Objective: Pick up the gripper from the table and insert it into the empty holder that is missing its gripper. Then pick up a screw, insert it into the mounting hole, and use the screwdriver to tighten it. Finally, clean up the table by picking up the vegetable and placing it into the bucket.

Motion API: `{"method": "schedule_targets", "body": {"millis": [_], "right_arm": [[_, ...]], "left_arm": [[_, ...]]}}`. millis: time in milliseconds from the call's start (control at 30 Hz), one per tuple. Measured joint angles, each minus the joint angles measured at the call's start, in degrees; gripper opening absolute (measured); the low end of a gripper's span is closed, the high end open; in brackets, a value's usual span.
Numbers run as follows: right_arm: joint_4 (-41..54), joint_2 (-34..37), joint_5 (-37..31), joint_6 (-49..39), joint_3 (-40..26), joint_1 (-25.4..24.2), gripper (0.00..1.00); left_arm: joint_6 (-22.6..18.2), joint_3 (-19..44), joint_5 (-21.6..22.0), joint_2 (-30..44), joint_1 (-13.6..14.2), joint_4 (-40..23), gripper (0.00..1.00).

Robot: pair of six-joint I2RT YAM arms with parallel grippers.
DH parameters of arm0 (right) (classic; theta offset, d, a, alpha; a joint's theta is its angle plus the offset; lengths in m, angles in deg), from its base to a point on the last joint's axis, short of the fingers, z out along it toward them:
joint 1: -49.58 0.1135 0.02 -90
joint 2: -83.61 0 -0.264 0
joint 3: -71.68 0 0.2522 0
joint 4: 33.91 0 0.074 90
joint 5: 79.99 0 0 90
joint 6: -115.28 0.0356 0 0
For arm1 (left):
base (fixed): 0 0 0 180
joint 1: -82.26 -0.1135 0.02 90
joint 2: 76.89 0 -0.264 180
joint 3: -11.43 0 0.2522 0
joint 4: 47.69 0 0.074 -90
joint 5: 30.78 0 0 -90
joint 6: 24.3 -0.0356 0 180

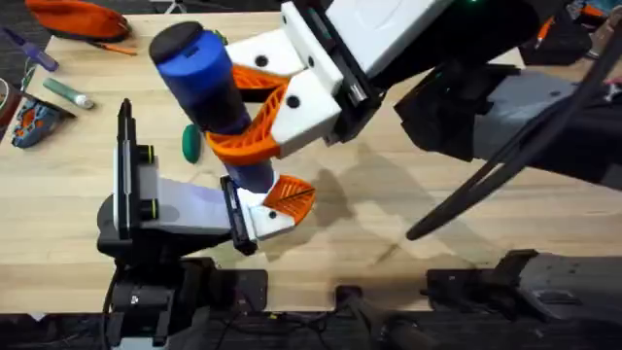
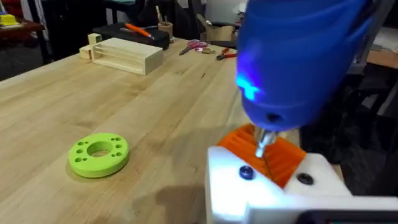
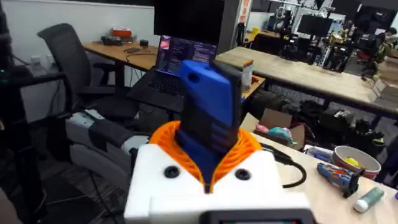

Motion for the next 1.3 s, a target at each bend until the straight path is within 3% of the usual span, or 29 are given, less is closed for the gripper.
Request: {"method": "schedule_targets", "body": {"millis": [1300], "right_arm": [[0.28,1.93,0.27,-0.87,0.0,0.0,0.023]], "left_arm": [[0.0,0.0,0.0,0.0,0.0,0.0,0.012]]}}
